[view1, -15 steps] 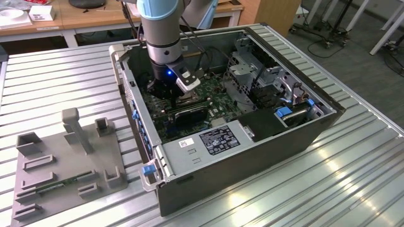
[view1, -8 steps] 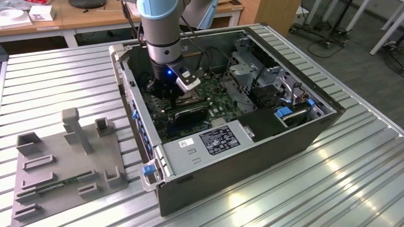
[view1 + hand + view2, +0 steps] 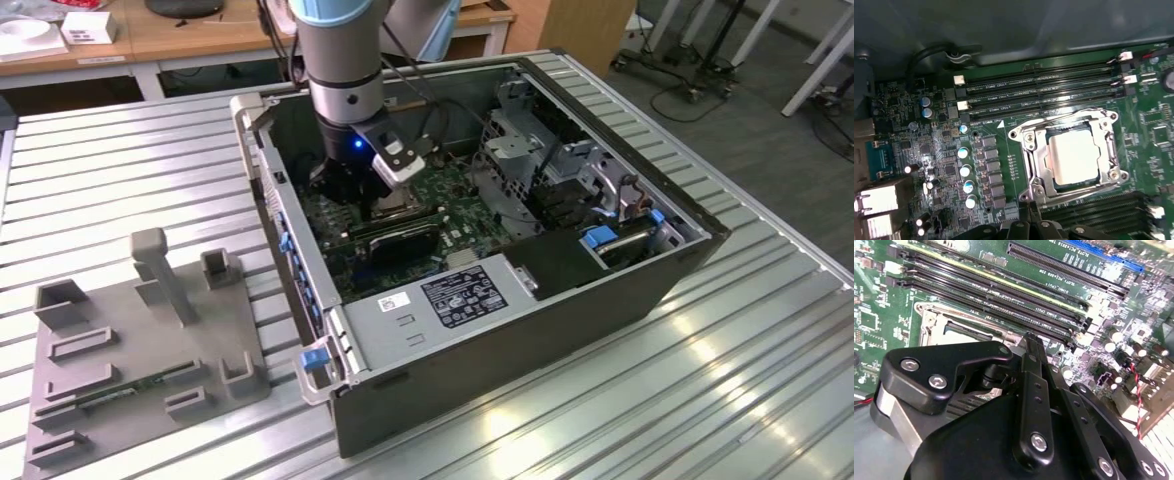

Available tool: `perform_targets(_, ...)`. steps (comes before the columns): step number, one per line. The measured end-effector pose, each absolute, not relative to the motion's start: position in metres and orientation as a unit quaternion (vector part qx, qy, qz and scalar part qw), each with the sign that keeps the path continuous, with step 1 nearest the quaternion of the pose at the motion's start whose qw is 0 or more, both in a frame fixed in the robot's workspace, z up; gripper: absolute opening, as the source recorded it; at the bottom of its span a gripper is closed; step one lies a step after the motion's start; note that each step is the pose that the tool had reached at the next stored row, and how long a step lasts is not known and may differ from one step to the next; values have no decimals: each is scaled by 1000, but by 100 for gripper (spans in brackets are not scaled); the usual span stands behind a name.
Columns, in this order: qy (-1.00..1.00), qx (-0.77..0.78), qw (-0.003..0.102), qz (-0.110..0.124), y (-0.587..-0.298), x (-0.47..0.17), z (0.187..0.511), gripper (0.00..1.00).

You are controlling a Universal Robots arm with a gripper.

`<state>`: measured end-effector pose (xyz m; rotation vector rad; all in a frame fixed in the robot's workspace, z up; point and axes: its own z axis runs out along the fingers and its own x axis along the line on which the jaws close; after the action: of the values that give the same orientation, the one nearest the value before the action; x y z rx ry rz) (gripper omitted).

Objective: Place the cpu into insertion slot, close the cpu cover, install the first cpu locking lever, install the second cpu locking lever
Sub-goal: 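Install the second cpu locking lever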

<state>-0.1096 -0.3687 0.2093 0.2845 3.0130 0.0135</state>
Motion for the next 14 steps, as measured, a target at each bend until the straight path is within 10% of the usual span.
perform_targets(14,994,94,58,4,-369,-105,218,11)
